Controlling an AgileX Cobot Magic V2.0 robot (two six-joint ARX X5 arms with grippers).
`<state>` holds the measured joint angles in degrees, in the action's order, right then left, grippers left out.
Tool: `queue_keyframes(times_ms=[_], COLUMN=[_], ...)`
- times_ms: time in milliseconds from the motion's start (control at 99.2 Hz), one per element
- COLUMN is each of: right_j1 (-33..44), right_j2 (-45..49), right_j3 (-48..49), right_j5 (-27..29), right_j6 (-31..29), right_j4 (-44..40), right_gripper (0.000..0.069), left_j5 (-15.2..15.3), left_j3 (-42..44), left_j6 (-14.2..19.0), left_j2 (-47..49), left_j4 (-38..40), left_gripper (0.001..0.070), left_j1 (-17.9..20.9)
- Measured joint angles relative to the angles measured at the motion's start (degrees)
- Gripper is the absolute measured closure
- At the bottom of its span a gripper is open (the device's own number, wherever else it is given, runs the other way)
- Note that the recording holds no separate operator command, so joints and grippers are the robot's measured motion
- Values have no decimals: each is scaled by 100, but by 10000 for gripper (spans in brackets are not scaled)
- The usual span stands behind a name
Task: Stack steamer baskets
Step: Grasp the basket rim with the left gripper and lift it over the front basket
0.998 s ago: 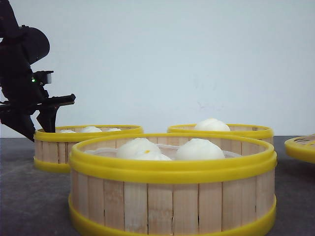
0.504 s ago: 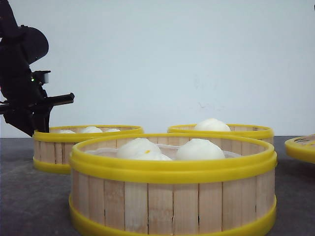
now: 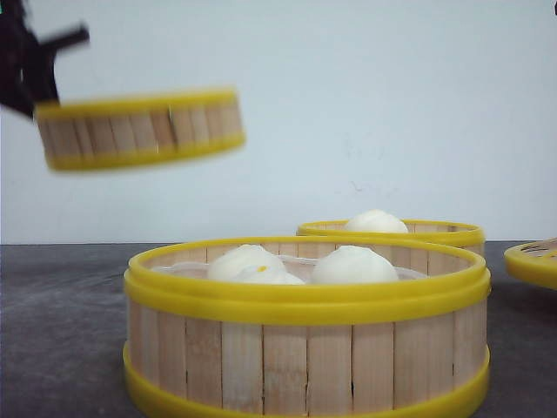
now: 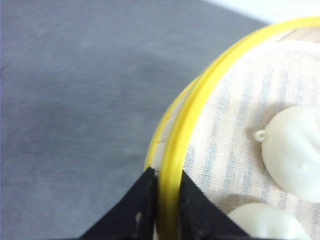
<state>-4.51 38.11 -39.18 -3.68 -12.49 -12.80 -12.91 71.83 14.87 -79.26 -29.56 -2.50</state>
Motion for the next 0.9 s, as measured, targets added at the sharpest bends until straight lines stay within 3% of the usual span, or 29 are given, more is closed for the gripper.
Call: queue_keyframes(times_ms=[202,413,575,897], right_j1=[0,-24,-74,-81], right_j2=[-90,-98,-129,-133], right_j3=[-227,-765,-846,-846], right_j5=[-87,-90,-90,-90], right_j6=[-22,-20,-9,4], right_j4=[-251,-758,-973,-1222], right_gripper=[275,276,276,276], left_j5=[-114,-107,136,439], left_j3=[0,-35,-129,-142], left_j6=[-356,-483,-496,-505], left_j2=[629,660,326,-533], left_j4=[-774,-951,-1005,-981], left_gripper=[682,682,682,682], left_j1=[-656,-1757,-2533,-3248])
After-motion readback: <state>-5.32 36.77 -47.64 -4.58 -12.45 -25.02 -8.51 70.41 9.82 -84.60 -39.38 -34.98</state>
